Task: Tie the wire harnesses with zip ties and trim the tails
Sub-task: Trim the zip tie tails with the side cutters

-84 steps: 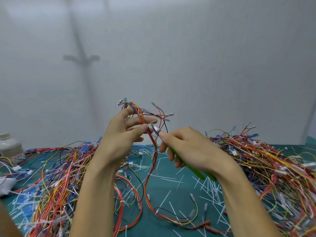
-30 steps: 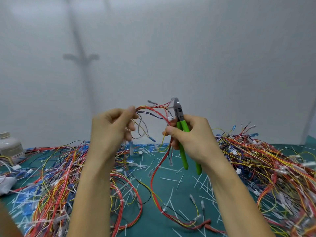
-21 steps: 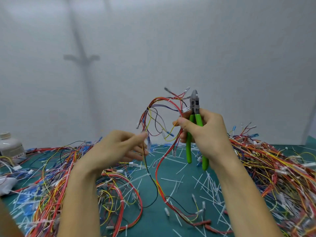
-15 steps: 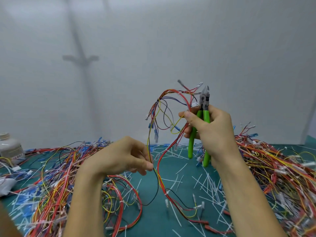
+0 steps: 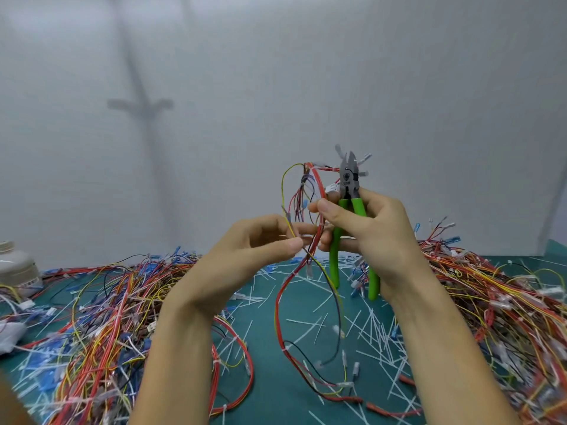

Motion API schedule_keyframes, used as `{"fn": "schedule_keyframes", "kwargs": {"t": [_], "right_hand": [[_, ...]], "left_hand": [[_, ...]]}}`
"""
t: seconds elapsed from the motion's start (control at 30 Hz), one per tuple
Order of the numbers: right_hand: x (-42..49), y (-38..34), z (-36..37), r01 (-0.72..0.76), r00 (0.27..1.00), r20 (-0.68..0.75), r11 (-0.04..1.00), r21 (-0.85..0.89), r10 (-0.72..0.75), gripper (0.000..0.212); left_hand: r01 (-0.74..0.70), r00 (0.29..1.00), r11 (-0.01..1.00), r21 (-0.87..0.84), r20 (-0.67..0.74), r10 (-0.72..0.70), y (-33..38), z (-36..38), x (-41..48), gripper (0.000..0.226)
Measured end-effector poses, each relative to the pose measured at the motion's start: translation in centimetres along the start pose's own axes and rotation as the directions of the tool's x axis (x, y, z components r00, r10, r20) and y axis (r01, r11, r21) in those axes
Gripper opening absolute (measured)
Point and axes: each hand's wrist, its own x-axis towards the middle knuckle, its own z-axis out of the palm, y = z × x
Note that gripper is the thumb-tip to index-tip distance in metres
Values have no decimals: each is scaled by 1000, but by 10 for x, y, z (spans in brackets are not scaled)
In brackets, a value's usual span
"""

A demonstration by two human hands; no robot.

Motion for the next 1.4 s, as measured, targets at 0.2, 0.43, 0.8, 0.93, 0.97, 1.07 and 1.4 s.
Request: {"fn": "schedule_keyframes", "kwargs": {"t": [0.2, 0.43, 0.8, 0.93, 0.97, 1.07, 1.4], "right_hand": [[-1, 2, 5, -36, 996, 82, 996, -82, 43, 5], [-3, 1, 15, -48, 993, 101, 987, -156, 64, 19], [-5, -8, 10, 37, 995, -66, 919, -392, -68, 32], [-7, -15, 4, -51, 998, -1, 878, -475, 58, 48], [-7, -16, 3, -87, 992, 31, 845, -527, 122, 53], [-10, -16, 5, -132, 945, 149, 757, -640, 291, 56], [-10, -7, 21, -15, 968, 180, 756, -654, 175, 60]], "left_hand": [[-49, 998, 998, -28, 29, 50, -2, 4, 2, 23], [-98, 965, 994, -55, -250, 81, -6, -2, 8, 13], [-210, 883, 976, -53, -439, 167, -2, -1, 8, 17], [-228, 853, 973, -48, -491, 175, -2, -1, 10, 15], [-236, 845, 970, -53, -504, 178, -3, -1, 10, 15], [-242, 827, 969, -52, -533, 178, -4, -1, 10, 13], [-203, 822, 978, 36, -537, 191, -8, -3, 12, 13]]}}
